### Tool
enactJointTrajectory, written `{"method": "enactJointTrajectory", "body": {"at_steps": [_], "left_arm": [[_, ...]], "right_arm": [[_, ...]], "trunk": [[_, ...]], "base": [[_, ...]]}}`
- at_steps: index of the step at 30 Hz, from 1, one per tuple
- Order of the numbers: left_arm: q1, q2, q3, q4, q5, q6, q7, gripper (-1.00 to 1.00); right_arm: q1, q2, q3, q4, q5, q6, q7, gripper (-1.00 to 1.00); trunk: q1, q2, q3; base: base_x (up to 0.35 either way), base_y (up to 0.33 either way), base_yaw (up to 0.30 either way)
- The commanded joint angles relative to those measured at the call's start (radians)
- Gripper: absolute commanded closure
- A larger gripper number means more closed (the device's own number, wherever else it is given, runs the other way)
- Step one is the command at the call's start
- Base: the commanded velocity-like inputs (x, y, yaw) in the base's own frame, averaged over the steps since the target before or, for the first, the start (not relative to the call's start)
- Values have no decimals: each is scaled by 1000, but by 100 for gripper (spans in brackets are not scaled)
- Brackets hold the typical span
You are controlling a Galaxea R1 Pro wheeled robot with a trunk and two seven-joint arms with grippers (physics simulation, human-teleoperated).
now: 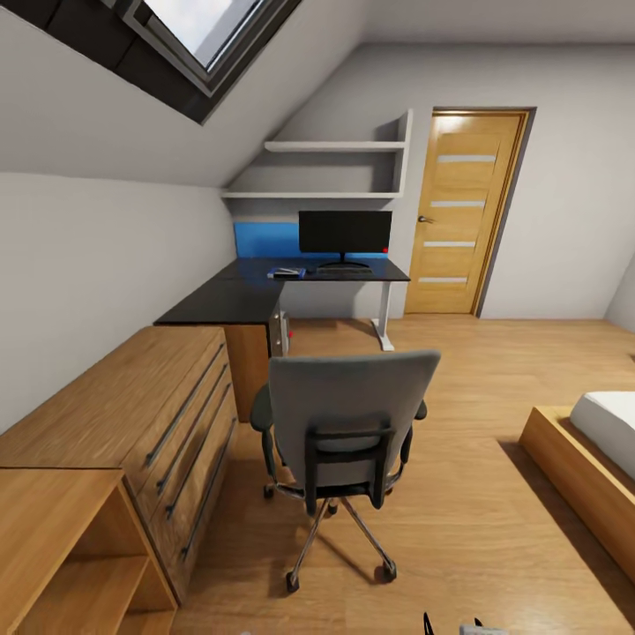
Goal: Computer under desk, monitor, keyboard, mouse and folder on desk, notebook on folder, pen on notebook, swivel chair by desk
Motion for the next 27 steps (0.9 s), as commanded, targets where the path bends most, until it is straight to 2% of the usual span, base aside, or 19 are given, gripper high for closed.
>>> {"method": "enactJointTrajectory", "body": {"at_steps": [1,23,27], "left_arm": [[-1,1,-9,0,6,-4,7,-100],[-1,2,-8,0,7,-15,10,-100],[-1,-12,-10,-1,7,-15,11,-100]], "right_arm": [[-1,0,9,0,-5,-4,-6,-100],[-1,-1,10,0,-5,-11,-6,-100],[-1,1,11,-1,-5,-12,-6,-100]], "trunk": [[4,-8,-4],[88,-162,-61],[104,-190,-73]], "base": [[0,0,0],[0,0,0],[0,0,0]]}}
